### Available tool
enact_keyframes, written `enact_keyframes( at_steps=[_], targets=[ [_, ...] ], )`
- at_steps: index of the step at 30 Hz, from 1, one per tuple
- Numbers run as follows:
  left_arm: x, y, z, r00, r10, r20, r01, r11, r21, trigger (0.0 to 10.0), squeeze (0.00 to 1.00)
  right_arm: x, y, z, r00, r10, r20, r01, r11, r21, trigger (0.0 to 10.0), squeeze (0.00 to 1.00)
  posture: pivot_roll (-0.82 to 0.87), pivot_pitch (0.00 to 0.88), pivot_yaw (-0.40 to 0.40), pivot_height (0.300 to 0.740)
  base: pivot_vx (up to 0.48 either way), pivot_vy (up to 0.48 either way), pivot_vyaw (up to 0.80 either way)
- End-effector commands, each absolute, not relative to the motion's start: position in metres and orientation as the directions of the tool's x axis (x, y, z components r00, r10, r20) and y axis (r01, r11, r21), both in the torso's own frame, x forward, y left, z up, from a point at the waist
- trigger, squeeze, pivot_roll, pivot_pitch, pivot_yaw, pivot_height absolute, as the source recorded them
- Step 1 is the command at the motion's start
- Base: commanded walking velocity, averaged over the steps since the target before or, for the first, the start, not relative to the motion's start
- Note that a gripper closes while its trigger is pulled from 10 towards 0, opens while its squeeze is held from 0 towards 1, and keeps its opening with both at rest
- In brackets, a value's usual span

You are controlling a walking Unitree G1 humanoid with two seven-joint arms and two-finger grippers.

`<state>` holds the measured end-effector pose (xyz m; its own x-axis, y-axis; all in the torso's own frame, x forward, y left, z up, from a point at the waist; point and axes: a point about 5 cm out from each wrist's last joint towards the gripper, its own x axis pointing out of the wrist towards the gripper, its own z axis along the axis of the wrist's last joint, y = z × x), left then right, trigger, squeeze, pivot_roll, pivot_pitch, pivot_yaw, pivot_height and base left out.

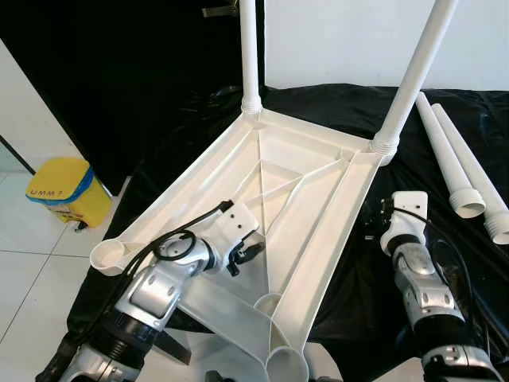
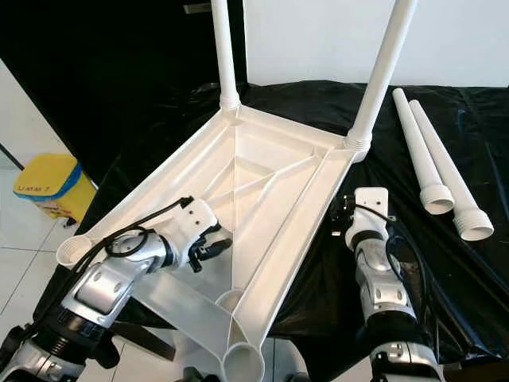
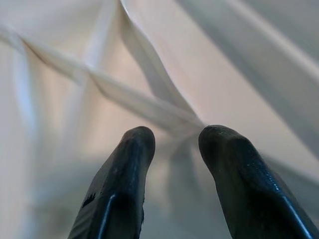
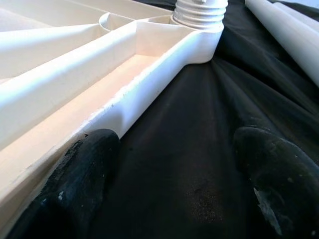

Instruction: Building children table

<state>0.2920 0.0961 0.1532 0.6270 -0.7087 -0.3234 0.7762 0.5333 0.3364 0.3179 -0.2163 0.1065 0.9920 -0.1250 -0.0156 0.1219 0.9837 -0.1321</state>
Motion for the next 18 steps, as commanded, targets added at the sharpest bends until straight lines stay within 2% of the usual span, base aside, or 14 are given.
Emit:
enact_keyframes(
  at_steps=[1,14,18],
  targets=[
    [0.294,0.101,0.164,0.671,-0.697,-0.253,0.734,0.577,0.358,10.0,0.00,0.314,-0.215,0.108,0.993,-0.122,-0.002,0.120,0.984,-0.135,10.0,0.00,-0.18,0.073,0.042,0.740,0.000,0.000,0.00],
    [0.297,0.107,0.158,0.656,-0.687,-0.314,0.744,0.515,0.426,10.0,0.00,0.305,-0.212,0.125,0.991,-0.095,0.096,0.105,0.988,-0.111,10.0,0.00,-0.18,0.066,0.037,0.740,0.000,0.000,0.00],
    [0.301,0.108,0.149,0.648,-0.664,-0.374,0.744,0.445,0.498,10.0,0.00,0.296,-0.202,0.132,0.988,-0.042,0.147,0.055,0.995,-0.089,10.0,0.00,-0.19,0.073,0.046,0.740,0.000,0.000,0.00]
  ],
)
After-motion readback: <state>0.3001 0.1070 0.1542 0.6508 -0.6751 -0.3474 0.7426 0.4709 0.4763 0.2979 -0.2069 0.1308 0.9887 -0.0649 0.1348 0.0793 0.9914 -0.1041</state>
